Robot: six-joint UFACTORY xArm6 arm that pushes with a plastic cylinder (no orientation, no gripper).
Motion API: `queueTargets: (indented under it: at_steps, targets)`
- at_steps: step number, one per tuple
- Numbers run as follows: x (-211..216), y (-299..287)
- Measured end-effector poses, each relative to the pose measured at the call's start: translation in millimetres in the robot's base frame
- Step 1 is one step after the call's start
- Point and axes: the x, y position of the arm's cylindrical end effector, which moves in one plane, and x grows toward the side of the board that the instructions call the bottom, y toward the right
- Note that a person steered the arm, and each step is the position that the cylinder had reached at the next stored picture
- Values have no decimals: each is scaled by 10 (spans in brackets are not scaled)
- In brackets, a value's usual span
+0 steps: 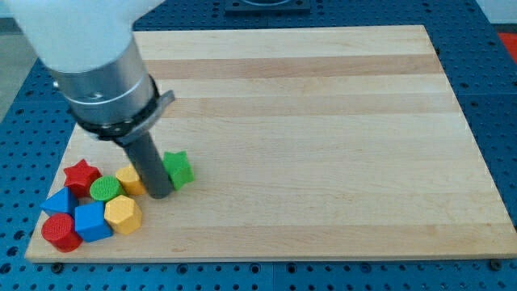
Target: Move the green star above the green circle
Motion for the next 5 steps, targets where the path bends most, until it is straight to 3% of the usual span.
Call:
queueTargets:
  at_steps: [1, 3, 5]
  targets:
    - [-3, 317]
    - [-237, 397]
    - [-300, 1170]
